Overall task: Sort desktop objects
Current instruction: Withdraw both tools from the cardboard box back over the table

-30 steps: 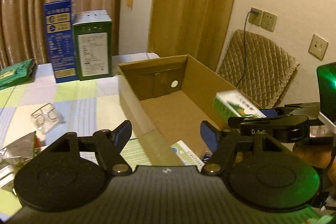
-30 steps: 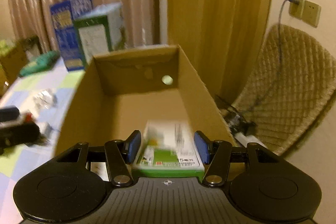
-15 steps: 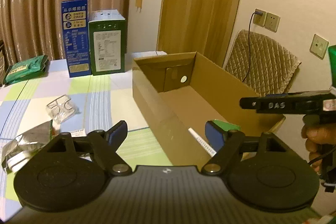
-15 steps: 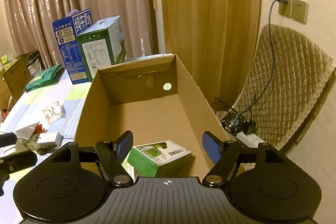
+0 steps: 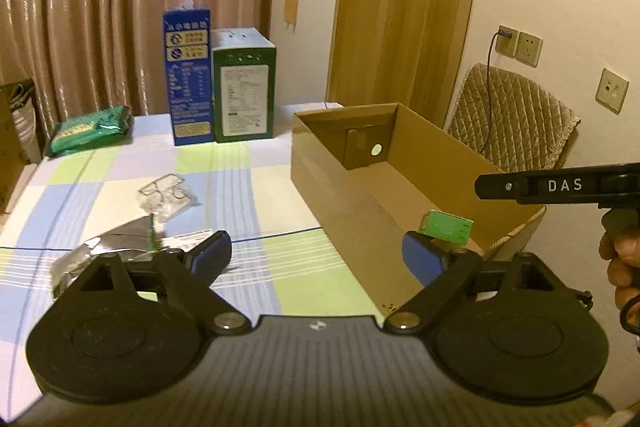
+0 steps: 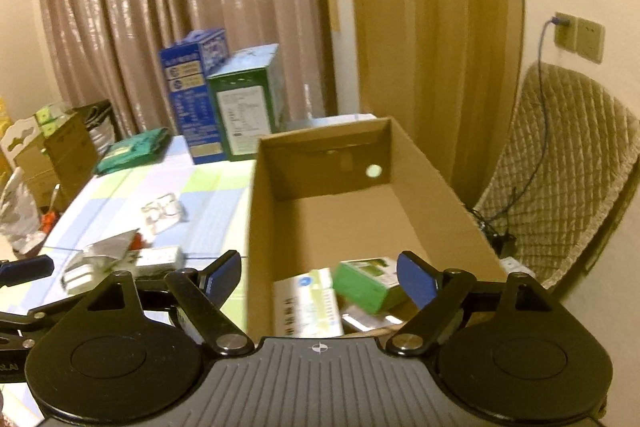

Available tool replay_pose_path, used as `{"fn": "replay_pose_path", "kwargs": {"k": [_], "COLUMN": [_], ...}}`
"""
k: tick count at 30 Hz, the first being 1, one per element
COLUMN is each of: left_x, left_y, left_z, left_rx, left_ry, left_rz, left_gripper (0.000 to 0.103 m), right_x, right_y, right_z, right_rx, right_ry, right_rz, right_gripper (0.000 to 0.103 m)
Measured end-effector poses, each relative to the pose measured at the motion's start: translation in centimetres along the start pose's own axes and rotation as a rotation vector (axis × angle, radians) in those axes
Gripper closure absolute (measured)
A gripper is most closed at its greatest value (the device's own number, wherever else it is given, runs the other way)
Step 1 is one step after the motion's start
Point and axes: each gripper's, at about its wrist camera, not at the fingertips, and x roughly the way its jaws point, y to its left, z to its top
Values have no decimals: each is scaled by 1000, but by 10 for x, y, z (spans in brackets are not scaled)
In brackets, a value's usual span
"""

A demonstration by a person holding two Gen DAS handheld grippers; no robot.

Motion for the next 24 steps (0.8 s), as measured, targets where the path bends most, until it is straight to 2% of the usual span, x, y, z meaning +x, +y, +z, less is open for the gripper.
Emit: {"fn": "replay_pose_path", "kwargs": {"k": [6, 11, 17, 24], "left_x": [-27, -47, -70, -86], "left_y": [19, 42, 78, 119], "left_z": [-8, -20, -39, -56], "left_rx": [-12, -11, -46, -102], "left_ry": [-20, -14, 7, 42], "left_rz": [27, 64, 118, 178], "left_gripper": [4, 1, 1, 1], "right_x": [-11, -22, -20, -8], "right_y": [30, 57, 93, 121], "right_z": [-3, -8, -16, -30], "right_rx": [-18, -21, -47, -79], "right_ry": [-8, -33, -26, 17], "right_rz": [41, 101, 166, 196], "right_gripper": [14, 2, 2, 2]}}
